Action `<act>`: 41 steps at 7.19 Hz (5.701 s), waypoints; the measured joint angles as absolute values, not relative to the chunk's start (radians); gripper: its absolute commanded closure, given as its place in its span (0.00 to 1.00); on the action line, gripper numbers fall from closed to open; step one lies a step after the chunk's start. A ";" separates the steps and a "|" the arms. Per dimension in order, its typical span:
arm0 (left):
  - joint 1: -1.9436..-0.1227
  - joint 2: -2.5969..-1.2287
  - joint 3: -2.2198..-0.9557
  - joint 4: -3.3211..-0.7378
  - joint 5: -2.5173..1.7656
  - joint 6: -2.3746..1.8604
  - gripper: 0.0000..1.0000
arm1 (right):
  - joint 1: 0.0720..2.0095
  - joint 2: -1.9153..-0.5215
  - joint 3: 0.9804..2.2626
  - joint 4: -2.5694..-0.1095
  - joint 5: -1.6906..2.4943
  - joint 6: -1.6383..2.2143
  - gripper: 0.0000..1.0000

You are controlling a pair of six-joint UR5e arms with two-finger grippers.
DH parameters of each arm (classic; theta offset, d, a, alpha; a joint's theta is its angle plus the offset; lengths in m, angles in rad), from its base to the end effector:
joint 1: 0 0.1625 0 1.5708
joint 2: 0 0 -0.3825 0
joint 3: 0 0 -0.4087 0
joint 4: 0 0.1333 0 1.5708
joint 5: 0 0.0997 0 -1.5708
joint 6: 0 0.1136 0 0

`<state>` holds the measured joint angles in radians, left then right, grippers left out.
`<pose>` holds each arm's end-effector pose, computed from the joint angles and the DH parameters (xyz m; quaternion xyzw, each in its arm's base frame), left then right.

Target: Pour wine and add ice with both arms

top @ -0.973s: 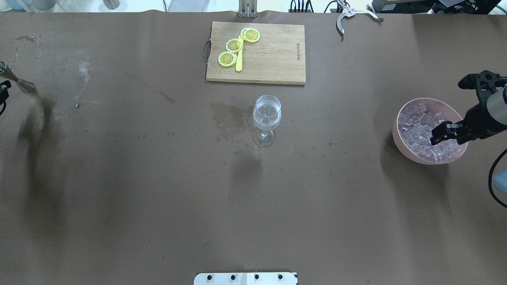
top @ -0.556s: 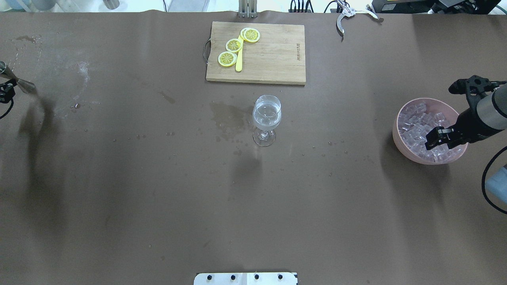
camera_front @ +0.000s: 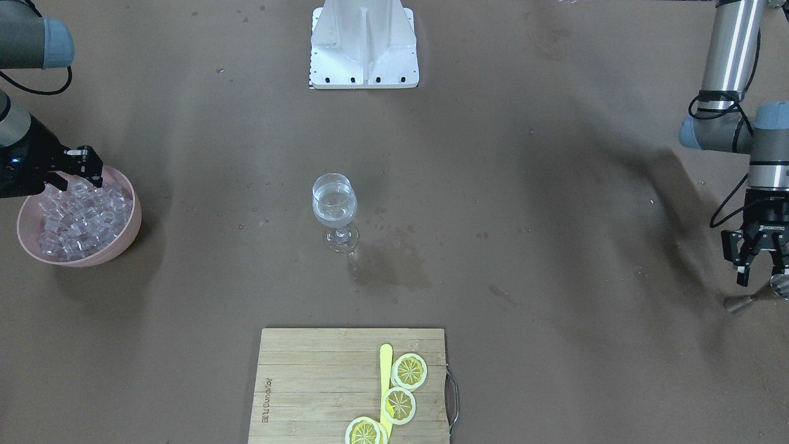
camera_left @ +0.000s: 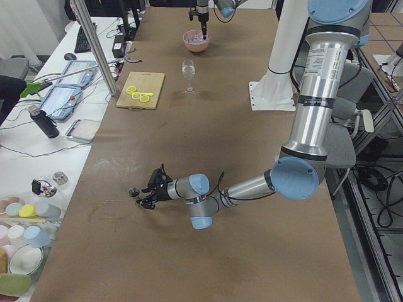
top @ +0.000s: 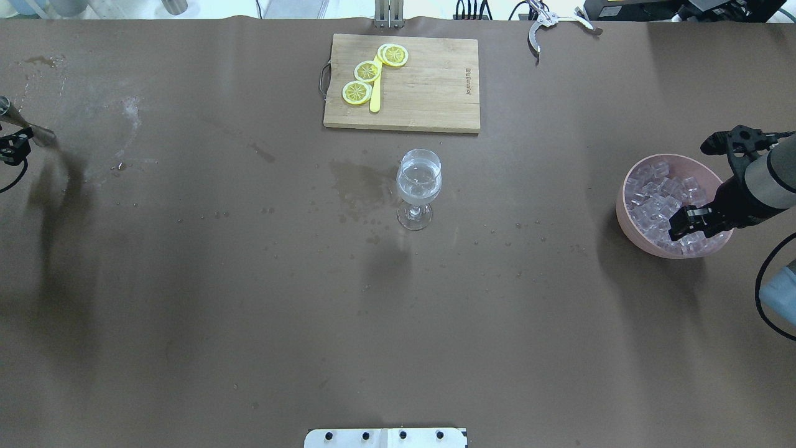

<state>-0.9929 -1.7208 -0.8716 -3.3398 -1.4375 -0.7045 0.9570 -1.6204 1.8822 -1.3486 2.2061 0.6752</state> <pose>0.1738 -0.5382 0.6991 0.4907 0.2981 -0.0898 0.8138 -0.2379 -0.4521 0.4733 -0.0002 -0.3792 -0.0465 0.9242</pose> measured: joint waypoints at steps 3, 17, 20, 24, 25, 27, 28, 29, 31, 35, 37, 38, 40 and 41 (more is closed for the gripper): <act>-0.993 -1.749 -0.827 -3.354 -1.430 -0.704 0.36 | 0.956 -1.615 1.865 -1.348 2.206 0.671 0.49; -0.973 -1.822 -0.732 -3.356 -1.362 -0.706 0.51 | 1.046 -1.522 1.902 -1.501 2.283 0.673 1.00; -0.973 -1.821 -0.732 -3.356 -1.359 -0.706 0.56 | 1.077 -1.305 1.989 -1.833 2.291 0.678 1.00; -0.973 -1.817 -0.732 -3.362 -1.359 -0.705 0.62 | 1.071 -1.077 1.958 -1.979 2.290 0.730 1.00; -0.973 -1.816 -0.732 -3.366 -1.359 -0.705 0.63 | 1.069 -1.047 1.942 -1.980 2.290 0.745 1.00; -0.973 -1.814 -0.732 -3.371 -1.359 -0.706 0.68 | 1.068 -1.026 1.920 -1.978 2.287 0.755 1.00; -0.973 -1.813 -0.733 -3.371 -1.359 -0.706 0.72 | 1.069 -1.024 1.913 -1.977 2.285 0.756 1.00; -0.973 -1.813 -0.734 -3.372 -1.359 -0.706 0.77 | 1.069 -1.024 1.909 -1.976 2.284 0.756 1.00; -0.973 -1.814 -0.740 -3.376 -1.360 -0.707 0.87 | 1.070 -1.024 1.905 -1.975 2.282 0.756 1.00; -0.982 -1.805 -0.867 -3.371 -1.360 -0.710 1.00 | 1.074 -1.023 1.908 -1.975 2.276 0.756 1.00; -0.993 -1.771 -0.991 -3.313 -1.341 -0.704 1.00 | 1.078 -1.023 1.914 -1.975 2.274 0.756 1.00; -0.995 -1.756 -1.091 -3.216 -1.331 -0.698 1.00 | 1.082 -1.023 1.919 -1.975 2.274 0.756 1.00; -0.992 -1.751 -1.347 -2.934 -1.298 -0.688 1.00 | 1.098 -1.023 1.929 -1.974 2.274 0.756 1.00; -0.983 -1.763 -1.492 -2.766 -1.267 -0.676 1.00 | 1.111 -1.023 1.930 -1.974 2.276 0.754 1.00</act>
<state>-0.9831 -1.7627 -1.4917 -2.7656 -1.2673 -0.6755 1.1107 -1.0231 1.9303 -1.9743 2.2756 0.7537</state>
